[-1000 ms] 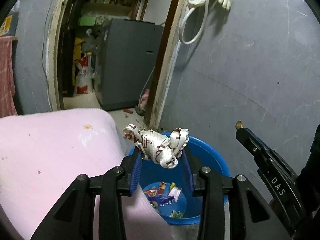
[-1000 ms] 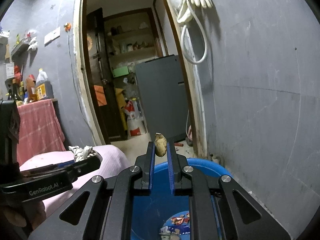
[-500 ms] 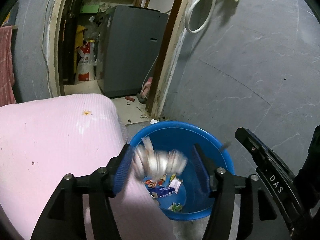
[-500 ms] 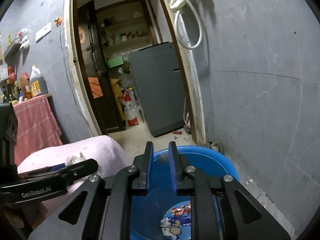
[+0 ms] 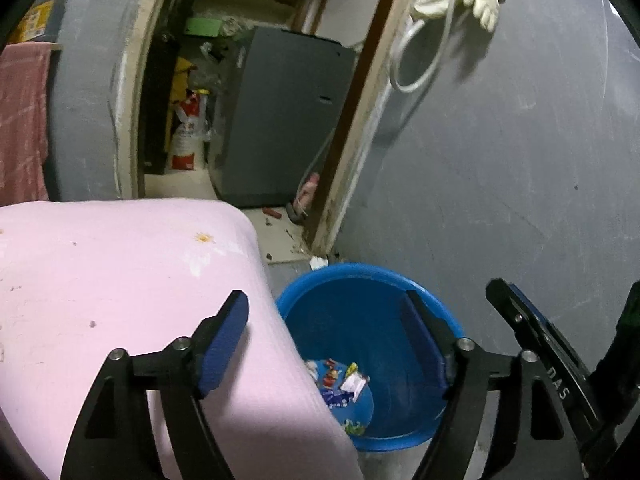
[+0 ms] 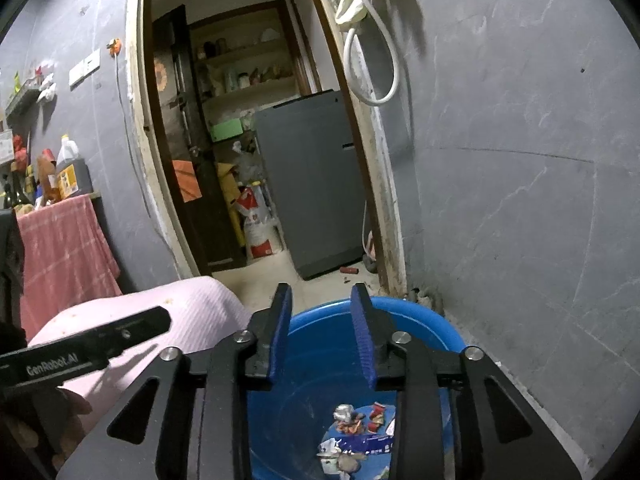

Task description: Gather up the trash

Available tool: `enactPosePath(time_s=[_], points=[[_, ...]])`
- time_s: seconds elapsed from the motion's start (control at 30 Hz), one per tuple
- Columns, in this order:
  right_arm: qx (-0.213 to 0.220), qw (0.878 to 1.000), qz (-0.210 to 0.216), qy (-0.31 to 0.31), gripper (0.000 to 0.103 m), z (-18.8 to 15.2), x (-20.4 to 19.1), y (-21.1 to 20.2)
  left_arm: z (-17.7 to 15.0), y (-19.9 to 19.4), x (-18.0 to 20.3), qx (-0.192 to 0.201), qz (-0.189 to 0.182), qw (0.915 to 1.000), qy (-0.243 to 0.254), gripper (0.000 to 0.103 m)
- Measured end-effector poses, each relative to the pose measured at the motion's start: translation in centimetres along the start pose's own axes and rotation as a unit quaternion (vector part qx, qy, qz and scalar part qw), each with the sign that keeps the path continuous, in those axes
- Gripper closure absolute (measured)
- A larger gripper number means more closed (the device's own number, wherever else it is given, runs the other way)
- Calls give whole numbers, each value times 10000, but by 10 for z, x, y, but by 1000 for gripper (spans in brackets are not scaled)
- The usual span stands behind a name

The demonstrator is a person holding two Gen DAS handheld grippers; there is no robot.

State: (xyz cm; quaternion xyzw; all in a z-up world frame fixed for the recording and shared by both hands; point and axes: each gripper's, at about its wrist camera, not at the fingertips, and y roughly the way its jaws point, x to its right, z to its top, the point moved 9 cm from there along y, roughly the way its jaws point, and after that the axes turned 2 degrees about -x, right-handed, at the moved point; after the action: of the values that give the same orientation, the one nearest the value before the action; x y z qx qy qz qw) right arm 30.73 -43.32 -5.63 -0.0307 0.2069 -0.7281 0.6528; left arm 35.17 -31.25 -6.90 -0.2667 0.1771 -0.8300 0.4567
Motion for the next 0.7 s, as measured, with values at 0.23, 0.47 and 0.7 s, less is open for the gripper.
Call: enactPosePath(time_s=[0.23,0.47,0.7], points=[[346,9993,158,-50,46,15,-12,-26,16,-34,-15,361,181,9991,-124,16],[665,9968,433,24,17,31,-32,-69,22,-89,-21,853,325,9958,-76,3],[885,9945,535,-167,0,47,-56,-115,23,-148,-14,1385,368,9897,68,2]])
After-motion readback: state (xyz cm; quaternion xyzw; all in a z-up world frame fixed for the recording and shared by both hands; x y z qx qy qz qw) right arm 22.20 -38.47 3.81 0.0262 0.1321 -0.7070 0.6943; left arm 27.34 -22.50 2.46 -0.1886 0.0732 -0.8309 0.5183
